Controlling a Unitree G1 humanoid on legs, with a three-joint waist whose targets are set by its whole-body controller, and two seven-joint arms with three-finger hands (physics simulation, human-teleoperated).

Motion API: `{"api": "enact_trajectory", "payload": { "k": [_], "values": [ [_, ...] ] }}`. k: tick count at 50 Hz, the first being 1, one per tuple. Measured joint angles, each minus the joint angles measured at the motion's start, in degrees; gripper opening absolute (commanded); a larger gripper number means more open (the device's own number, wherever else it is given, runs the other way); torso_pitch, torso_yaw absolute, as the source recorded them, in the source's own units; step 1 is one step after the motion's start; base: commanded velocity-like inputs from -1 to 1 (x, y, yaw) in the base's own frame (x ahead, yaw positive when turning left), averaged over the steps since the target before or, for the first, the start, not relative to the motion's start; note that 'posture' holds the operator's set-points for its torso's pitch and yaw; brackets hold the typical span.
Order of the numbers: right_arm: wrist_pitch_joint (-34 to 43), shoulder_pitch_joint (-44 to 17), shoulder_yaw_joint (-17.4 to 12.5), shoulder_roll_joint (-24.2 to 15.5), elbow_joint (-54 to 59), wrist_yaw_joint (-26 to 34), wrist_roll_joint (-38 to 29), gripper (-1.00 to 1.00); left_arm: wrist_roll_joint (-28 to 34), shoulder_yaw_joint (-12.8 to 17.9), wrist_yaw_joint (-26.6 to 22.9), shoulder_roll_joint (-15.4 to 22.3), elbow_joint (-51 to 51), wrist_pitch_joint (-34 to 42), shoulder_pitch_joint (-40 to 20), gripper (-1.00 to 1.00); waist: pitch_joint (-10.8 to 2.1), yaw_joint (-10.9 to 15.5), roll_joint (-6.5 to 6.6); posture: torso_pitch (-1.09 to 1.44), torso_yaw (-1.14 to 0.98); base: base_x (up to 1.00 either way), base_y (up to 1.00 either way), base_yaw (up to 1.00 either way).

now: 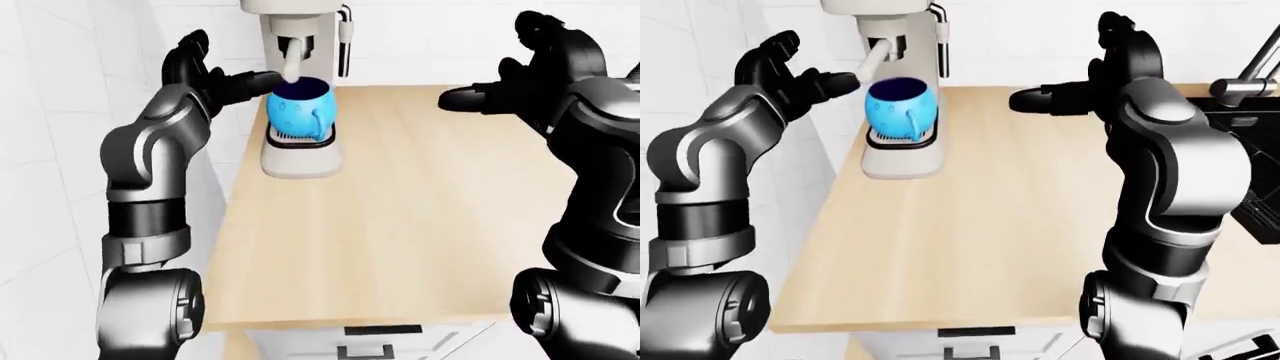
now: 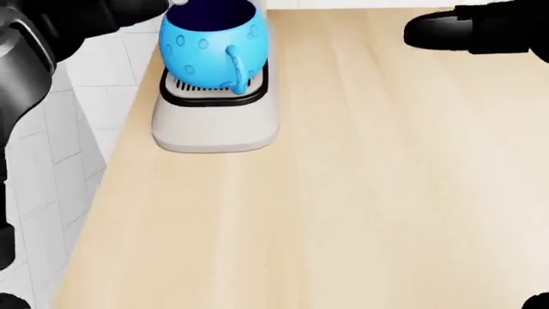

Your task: Press the button on the coffee machine to serve coffee.

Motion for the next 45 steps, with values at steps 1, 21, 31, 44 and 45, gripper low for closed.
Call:
{"api": "enact_trajectory", "payload": {
  "k": [1,21,31,44,45],
  "values": [
    [0.26,-0.19,0.05,-0.07,0.10,0.02,0.05,1.00,-0.06,0.02,0.01,0.06,0.16,0.62,0.00,1.00,-0.19,-0.17,0.29,0.00,0.00,0.44,0.00,0.00],
    [-1.70,-1.00,-0.02,0.44,-2.52,-0.59,-0.80,1.00,-0.01,1.37,-0.34,1.24,-2.63,-1.90,-1.31,1.00,-2.97,1.95,0.99,0.00,0.00,0.13,0.17,0.00],
    [-1.61,-1.10,0.07,0.09,-1.76,-0.31,-0.30,1.00,0.16,1.38,0.09,1.12,-3.39,-1.87,-1.59,1.00,-2.74,2.74,-1.04,0.00,0.00,0.16,0.17,0.00],
    [-1.17,-2.48,0.97,-0.22,0.16,0.03,-0.06,1.00,0.09,1.74,0.71,1.30,-1.88,-0.80,-1.91,1.00,-2.15,1.49,-0.27,0.00,0.00,0.00,0.00,0.00],
    [-1.27,-2.83,1.07,-0.28,0.35,0.12,-0.08,1.00,0.06,1.74,0.73,1.38,-1.99,-1.05,-1.95,1.00,-2.24,1.44,-0.27,0.00,0.00,0.00,0.00,0.00]
  ]
}}
